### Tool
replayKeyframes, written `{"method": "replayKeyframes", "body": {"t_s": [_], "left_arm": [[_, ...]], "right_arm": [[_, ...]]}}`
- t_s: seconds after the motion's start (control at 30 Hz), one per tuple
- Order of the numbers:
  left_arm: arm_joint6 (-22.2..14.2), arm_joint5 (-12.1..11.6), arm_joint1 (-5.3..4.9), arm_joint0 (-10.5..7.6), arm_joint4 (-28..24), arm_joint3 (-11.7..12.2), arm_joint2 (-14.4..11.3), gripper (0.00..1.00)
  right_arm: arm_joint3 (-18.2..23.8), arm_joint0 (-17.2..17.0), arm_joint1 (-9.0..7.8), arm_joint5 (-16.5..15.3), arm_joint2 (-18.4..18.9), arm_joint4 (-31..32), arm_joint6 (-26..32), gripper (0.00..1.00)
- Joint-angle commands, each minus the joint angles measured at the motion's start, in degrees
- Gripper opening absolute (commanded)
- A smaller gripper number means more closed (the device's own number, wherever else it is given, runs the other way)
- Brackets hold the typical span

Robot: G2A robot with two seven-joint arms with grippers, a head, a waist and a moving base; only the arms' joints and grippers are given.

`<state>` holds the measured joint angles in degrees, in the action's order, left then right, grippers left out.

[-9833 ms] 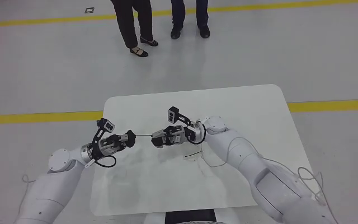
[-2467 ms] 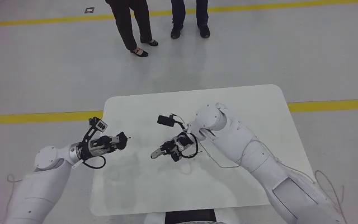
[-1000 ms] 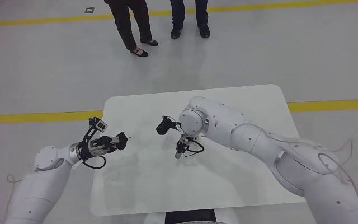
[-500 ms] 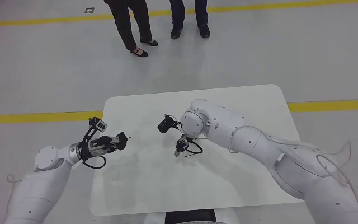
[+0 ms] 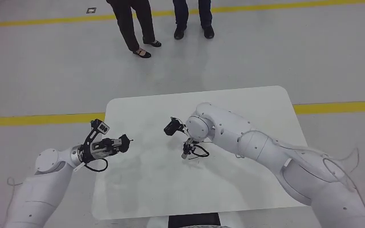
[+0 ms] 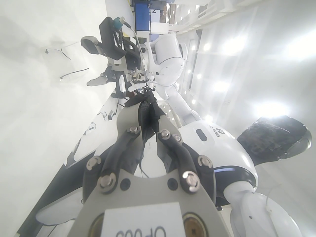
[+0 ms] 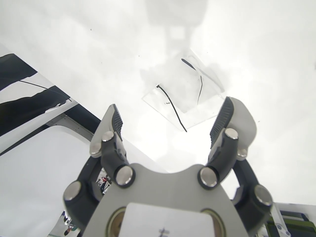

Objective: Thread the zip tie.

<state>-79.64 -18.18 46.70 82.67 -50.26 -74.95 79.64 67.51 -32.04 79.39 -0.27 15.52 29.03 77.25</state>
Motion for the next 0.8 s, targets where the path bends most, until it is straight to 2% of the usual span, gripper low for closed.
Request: {"method": "replayKeyframes", "body": {"t_s": [0.0, 0.07, 0.4, 0.7, 0.77], "left_arm": [[0.0, 0.0, 0.00, 0.00, 0.0, 0.0, 0.0, 0.00], [0.0, 0.0, 0.00, 0.00, 0.0, 0.0, 0.0, 0.00], [0.0, 0.0, 0.00, 0.00, 0.0, 0.0, 0.0, 0.00], [0.0, 0.0, 0.00, 0.00, 0.0, 0.0, 0.0, 0.00], [0.0, 0.0, 0.00, 0.00, 0.0, 0.0, 0.0, 0.00]], "right_arm": [[0.2, -0.5, -0.15, 0.3, 0.3, 0.6, 0.0, 0.37], [0.5, -0.9, -0.27, 0.9, 0.4, 1.7, 0.0, 0.33], [0.4, -2.7, -0.31, 2.0, 1.1, 5.8, -1.2, 0.29], [-1.5, -3.7, 0.97, 2.4, 0.6, 9.3, -2.1, 0.25], [-2.2, -3.8, 1.38, 2.3, 0.5, 10.0, -2.3, 0.20]]}}
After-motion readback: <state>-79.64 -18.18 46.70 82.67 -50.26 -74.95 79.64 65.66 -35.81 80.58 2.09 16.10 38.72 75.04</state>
